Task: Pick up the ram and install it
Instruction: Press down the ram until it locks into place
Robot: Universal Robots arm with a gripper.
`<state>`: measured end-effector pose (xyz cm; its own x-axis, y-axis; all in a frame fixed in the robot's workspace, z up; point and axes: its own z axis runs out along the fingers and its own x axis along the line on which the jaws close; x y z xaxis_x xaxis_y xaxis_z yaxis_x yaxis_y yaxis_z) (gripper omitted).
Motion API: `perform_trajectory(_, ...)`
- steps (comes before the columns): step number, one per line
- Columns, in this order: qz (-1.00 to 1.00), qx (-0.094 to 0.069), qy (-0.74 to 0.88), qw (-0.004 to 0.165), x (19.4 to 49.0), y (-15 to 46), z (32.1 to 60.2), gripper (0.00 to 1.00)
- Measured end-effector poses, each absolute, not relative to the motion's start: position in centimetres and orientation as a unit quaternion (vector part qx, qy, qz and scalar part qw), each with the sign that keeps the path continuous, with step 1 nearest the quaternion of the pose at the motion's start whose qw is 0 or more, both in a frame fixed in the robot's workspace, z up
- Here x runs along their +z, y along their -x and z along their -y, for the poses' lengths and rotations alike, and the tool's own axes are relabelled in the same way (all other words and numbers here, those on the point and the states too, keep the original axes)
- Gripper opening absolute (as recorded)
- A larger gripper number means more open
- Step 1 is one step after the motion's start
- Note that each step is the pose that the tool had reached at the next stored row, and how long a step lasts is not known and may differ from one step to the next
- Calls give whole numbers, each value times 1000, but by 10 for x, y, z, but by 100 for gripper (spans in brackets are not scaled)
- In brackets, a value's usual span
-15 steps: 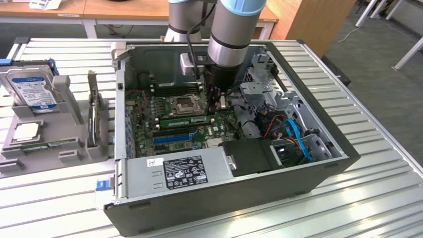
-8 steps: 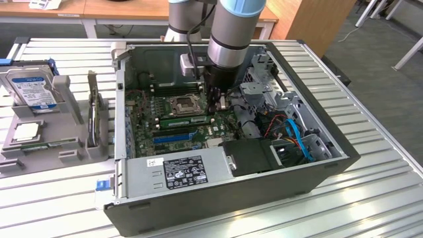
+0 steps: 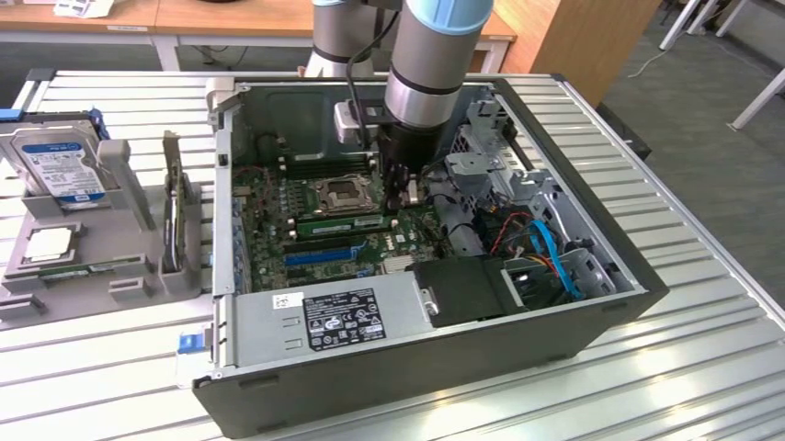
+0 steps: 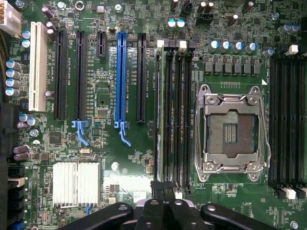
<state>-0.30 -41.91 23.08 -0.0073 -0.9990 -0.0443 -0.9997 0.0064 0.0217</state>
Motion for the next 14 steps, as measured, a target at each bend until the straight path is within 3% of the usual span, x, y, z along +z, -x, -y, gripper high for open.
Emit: perform_trajectory(14,-709,23,704,8,229,3,419,10)
